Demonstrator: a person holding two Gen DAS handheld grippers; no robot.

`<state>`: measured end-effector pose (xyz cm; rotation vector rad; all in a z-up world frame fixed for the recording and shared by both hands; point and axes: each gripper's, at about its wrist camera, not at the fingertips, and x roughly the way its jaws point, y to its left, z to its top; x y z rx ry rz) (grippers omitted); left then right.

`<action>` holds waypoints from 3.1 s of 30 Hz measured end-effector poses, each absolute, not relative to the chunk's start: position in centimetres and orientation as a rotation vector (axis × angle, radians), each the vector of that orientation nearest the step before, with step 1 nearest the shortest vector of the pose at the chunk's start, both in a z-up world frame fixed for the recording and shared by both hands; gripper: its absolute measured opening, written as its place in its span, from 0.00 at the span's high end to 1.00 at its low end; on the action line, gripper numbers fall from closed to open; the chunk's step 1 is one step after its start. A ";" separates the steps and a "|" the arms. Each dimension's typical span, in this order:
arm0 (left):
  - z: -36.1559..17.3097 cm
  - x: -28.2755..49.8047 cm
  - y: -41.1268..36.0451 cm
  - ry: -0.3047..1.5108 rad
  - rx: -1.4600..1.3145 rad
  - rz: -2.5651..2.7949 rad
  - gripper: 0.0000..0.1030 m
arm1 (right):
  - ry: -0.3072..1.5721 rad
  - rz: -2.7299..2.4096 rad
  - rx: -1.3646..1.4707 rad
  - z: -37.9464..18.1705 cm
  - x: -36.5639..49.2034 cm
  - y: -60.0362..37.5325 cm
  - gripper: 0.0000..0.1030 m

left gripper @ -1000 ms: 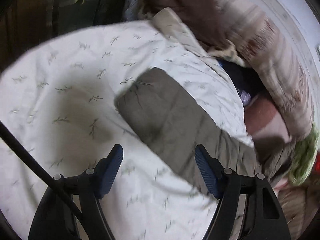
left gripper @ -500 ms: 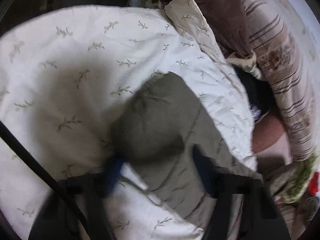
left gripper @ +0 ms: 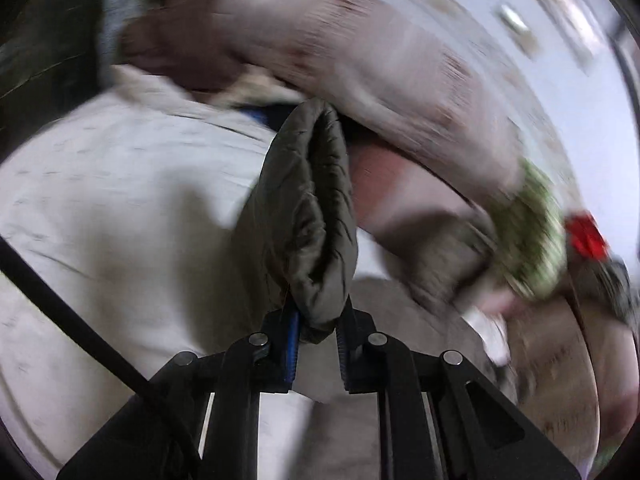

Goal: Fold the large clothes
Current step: 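Grasp the jacket sleeve with the left tool and fold it across the body, then lay the sleeve on the jacket front and open the left tool, then grasp the other sleeve with the right tool and fold it across the body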

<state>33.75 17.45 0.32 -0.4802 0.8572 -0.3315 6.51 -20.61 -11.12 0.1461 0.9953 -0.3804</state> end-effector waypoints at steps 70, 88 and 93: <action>-10.4 26.7 8.3 0.927 -0.059 -0.028 0.30 | 1.024 -0.493 0.175 -10.5 24.9 -31.5 0.87; -12.4 25.9 3.3 0.972 0.117 -0.048 0.30 | 1.111 -0.606 0.103 -16.4 27.5 -35.3 0.70; -11.1 23.6 3.2 0.980 0.043 -0.119 0.30 | 0.982 -0.536 0.281 -12.3 21.9 -37.2 0.40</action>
